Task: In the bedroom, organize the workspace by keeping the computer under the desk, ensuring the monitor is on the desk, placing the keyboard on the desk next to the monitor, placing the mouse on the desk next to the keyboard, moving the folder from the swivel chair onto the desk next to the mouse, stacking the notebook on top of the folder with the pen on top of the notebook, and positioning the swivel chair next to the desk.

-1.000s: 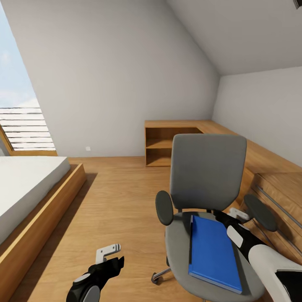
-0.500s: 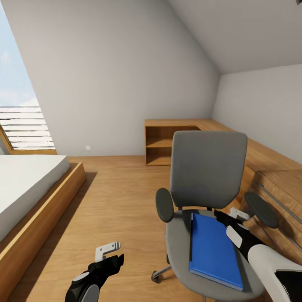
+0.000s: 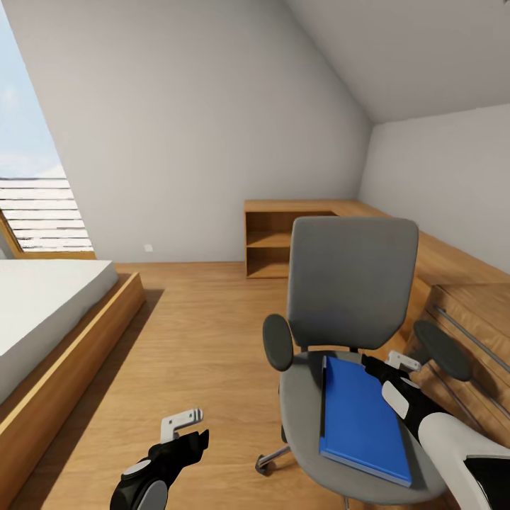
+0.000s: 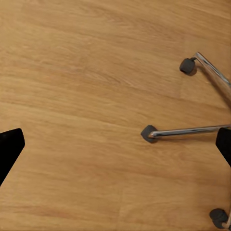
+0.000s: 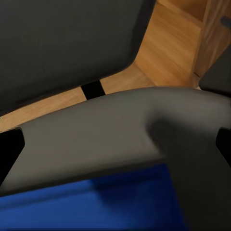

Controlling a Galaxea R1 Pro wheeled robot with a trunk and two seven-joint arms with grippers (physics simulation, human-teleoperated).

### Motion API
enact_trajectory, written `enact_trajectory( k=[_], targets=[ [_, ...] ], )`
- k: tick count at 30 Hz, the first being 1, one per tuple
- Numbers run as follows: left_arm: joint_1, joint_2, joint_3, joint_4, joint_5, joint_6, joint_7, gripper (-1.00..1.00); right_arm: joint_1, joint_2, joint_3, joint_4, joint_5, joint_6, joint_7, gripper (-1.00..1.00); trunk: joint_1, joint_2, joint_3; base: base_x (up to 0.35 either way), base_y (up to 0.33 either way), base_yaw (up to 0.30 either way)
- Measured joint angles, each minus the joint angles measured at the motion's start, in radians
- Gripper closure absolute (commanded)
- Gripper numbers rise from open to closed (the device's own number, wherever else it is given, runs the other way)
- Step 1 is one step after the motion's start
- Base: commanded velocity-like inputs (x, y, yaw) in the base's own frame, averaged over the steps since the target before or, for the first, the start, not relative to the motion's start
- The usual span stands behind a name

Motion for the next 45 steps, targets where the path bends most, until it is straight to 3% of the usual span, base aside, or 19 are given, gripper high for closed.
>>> enact_trajectory(
  k=[3, 11, 19, 25, 28, 45],
  targets=[
    [0.000, 0.000, 0.000, 0.000, 0.000, 0.000, 0.000, -1.00, 0.000, 0.000, 0.000, 0.000, 0.000, 0.000, 0.000, -1.00, 0.012, -0.021, -0.009, 0.000, 0.000, 0.000],
    [0.000, 0.000, 0.000, 0.000, 0.000, 0.000, -0.002, -1.00, 0.000, 0.000, 0.000, -0.001, 0.000, 0.000, 0.000, -1.00, 0.012, -0.021, -0.009, 0.000, 0.000, 0.000],
    [0.000, 0.000, -0.001, 0.002, 0.000, 0.000, -0.002, -1.00, 0.000, 0.000, 0.000, -0.002, 0.000, -0.001, 0.000, -1.00, 0.042, -0.077, -0.034, 0.000, 0.000, 0.000],
    [0.000, 0.000, 0.001, 0.002, 0.001, 0.001, -0.001, -1.00, 0.000, 0.000, 0.000, -0.002, 0.000, 0.000, 0.001, -1.00, 0.042, -0.077, -0.035, 0.000, 0.000, 0.000],
    [0.000, 0.000, 0.001, 0.002, 0.002, 0.001, -0.001, -1.00, 0.000, 0.000, 0.000, -0.002, 0.000, 0.000, 0.001, -1.00, 0.054, -0.098, -0.044, 0.000, 0.000, 0.000],
    [0.000, 0.004, 0.017, 0.010, 0.004, 0.000, 0.001, -1.00, 0.000, 0.000, 0.000, -0.002, 0.000, 0.000, 0.002, -1.00, 0.054, -0.098, -0.044, -0.022, 0.000, 0.000]
  ],
)
